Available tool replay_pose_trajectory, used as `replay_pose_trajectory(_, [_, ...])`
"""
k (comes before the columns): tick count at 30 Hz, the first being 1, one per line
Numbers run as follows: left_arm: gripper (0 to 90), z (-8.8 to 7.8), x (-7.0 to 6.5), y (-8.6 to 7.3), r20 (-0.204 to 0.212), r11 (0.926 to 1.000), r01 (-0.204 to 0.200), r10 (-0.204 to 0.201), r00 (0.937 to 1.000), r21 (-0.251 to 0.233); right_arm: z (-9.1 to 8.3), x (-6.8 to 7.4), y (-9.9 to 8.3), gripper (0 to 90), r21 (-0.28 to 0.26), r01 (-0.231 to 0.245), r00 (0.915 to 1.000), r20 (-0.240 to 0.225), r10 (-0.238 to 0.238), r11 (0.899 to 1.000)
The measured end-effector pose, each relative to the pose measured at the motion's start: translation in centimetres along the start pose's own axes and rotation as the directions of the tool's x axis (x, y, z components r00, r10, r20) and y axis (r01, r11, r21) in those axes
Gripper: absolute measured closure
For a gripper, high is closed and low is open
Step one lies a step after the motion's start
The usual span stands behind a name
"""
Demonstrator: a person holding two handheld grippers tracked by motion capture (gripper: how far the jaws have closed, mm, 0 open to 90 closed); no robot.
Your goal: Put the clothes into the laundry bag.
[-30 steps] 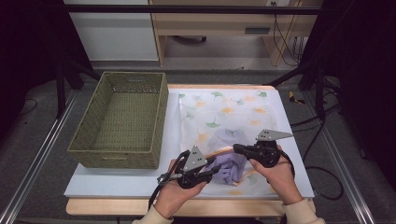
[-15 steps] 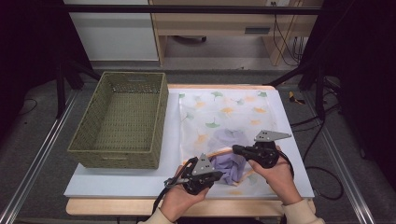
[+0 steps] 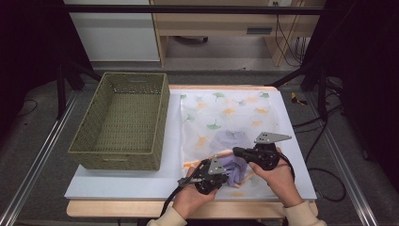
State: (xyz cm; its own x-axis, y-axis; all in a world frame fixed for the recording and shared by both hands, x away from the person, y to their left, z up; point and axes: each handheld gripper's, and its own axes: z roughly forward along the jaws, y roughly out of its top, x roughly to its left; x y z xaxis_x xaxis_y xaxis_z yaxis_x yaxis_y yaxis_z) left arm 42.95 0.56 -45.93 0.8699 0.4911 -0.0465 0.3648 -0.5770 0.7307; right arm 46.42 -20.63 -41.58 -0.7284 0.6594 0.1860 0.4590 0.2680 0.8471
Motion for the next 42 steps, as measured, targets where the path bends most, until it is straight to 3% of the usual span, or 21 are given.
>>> replay_pose_trajectory(4, [89.7,0.8,0.5,0.1,0.001,0.9998,0.018,-0.018,0.9998,0.009,0.0,0.1,0.0,88.6,0.001,0.000,1.0000,0.004,0.000,1.000])
replay_pose_trajectory(14, [89.8,2.4,1.6,1.7,-0.061,0.9990,0.035,-0.033,0.9976,0.027,0.1,0.0,-0.1,88.6,0.019,-0.003,0.9999,0.016,0.002,1.000])
replay_pose_trajectory(27, [89.8,3.7,2.7,2.8,-0.095,0.9974,0.071,-0.071,0.9930,0.003,0.4,-0.3,-0.4,88.6,0.044,-0.022,0.9990,0.041,0.020,0.999])
replay_pose_trajectory(42, [89.8,4.6,3.9,3.3,-0.133,0.9904,0.136,-0.138,0.9815,-0.027,0.6,-0.6,-0.6,88.6,0.050,-0.041,0.9977,0.056,0.038,0.998])
